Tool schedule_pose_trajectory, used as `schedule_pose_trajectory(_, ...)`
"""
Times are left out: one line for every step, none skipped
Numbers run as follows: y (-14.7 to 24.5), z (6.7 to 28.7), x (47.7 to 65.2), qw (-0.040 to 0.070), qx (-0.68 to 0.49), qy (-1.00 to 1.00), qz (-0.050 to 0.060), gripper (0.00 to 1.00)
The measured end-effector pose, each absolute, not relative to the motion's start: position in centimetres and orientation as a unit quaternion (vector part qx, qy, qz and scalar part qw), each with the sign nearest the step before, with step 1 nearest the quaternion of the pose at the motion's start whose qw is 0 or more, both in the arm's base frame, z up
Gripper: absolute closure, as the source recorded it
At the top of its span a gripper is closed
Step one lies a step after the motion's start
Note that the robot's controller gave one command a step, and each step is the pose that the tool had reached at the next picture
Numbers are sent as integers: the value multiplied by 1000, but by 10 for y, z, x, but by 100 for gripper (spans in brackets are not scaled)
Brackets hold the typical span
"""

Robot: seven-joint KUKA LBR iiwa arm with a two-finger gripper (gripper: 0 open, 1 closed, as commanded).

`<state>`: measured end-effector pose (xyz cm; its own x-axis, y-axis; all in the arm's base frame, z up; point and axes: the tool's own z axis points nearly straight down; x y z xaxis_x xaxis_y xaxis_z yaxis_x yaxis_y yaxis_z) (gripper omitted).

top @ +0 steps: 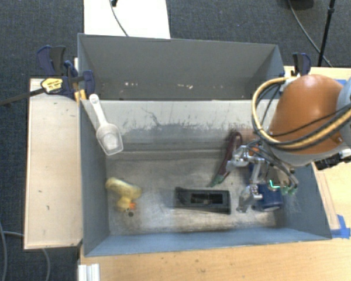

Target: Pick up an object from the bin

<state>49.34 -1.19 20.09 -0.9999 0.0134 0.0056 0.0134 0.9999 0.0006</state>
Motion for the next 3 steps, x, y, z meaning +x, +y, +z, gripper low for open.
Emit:
schedule_pose_trajectory(-12,205,495,-1,-6,-1000,0,0)
schedule_pose_trajectory(9,157,486,-4,21,-1000,0,0)
schedule_pose_trajectory(16,74,502,-5,138,-990,0,100)
